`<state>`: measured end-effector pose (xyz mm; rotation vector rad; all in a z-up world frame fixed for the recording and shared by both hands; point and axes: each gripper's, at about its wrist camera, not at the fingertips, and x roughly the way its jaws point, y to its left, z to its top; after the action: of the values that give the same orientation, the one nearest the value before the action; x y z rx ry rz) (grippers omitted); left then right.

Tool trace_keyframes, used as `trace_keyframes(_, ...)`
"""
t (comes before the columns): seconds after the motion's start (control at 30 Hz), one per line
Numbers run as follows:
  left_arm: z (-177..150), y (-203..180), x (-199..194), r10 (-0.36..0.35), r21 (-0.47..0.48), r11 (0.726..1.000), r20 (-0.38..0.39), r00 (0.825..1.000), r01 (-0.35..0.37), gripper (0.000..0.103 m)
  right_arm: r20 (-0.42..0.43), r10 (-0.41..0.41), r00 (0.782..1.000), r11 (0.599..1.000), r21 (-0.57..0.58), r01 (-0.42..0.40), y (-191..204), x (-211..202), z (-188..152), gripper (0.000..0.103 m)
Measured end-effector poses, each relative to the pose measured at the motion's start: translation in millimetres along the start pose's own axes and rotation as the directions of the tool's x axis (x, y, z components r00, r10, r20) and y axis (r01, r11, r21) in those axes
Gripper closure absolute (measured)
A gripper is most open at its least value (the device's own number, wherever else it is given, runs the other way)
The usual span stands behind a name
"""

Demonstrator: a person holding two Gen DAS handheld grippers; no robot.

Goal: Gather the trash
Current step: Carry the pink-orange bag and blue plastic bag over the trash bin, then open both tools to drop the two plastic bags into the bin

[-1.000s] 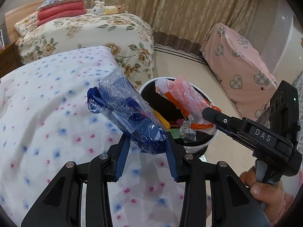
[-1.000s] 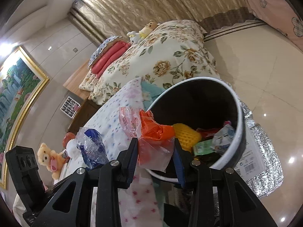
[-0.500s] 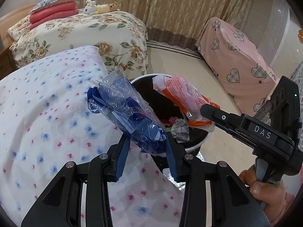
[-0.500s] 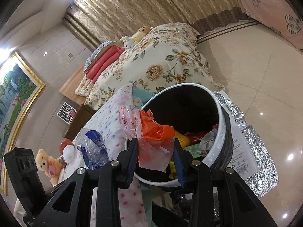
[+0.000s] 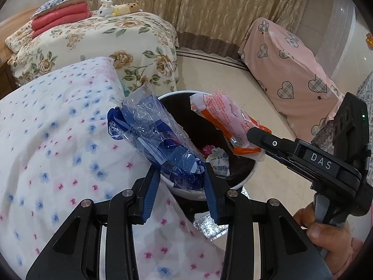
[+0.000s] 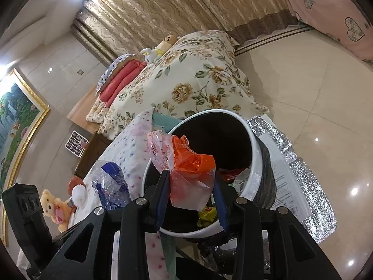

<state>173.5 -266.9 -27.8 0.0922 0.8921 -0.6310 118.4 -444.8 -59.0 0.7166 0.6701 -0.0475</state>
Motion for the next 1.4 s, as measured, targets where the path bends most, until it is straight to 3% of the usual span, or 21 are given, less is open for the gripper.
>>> trace_keyframes(1.4,22.6,-5.8,37.5,-0.002,0.01,1.0,-0.065,0.998,0.002,0.066,-0.02,-0.039,0.999,0.999,0.007,0.039,-10.4,17.3,24.6,0.062)
